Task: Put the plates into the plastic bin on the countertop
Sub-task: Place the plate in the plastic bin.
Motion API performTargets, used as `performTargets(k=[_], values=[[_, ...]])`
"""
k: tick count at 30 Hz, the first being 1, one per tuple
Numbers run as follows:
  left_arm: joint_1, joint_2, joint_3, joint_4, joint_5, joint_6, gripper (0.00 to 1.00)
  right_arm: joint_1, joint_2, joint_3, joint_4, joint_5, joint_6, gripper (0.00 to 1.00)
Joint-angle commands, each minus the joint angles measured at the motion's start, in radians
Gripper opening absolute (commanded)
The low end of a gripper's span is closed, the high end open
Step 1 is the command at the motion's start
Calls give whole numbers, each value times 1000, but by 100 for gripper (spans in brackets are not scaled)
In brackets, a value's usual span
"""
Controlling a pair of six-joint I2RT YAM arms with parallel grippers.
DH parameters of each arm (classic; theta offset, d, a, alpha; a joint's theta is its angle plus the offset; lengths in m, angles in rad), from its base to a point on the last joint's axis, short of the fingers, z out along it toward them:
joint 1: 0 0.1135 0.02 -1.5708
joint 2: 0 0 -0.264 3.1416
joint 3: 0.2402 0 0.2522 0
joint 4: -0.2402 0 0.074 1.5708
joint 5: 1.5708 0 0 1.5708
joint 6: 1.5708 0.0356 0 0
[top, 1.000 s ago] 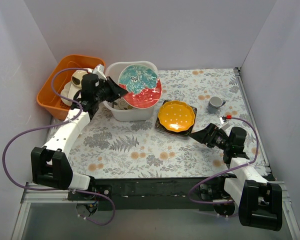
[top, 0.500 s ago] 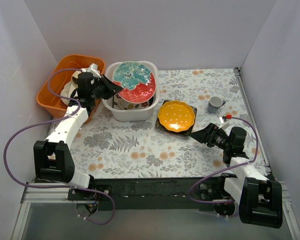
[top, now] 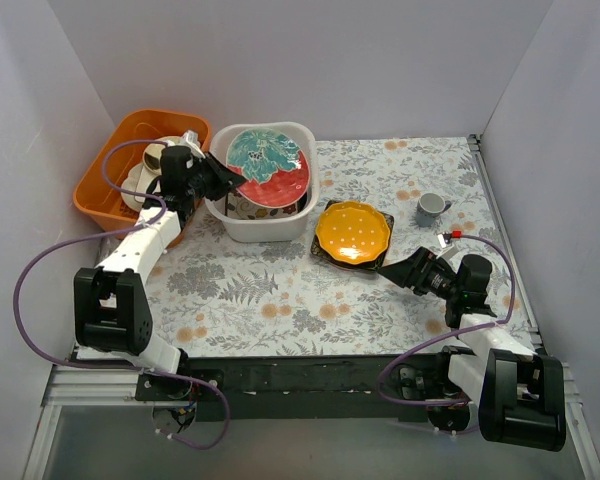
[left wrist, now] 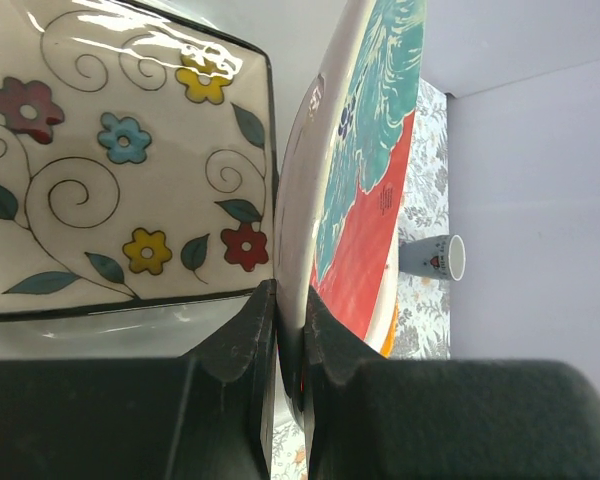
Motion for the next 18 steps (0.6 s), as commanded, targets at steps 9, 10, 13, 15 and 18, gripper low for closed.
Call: performTargets(k=[9, 10, 13, 15, 18], values=[[8, 17, 91, 142, -13, -22, 0, -5, 22, -4, 46, -19, -24, 98], [8, 26, 94, 141, -4, -22, 0, -5, 21, -1, 46, -19, -26, 98], [9, 58, 102, 133, 21, -22, 0, -5, 19, -2, 45, -18, -27, 97], [8, 70, 102, 137, 22, -24, 0, -5, 25, -2, 46, -14, -24, 98], [8, 90, 111, 134, 33, -22, 0, -5, 30, -1, 42, -19, -30, 98]])
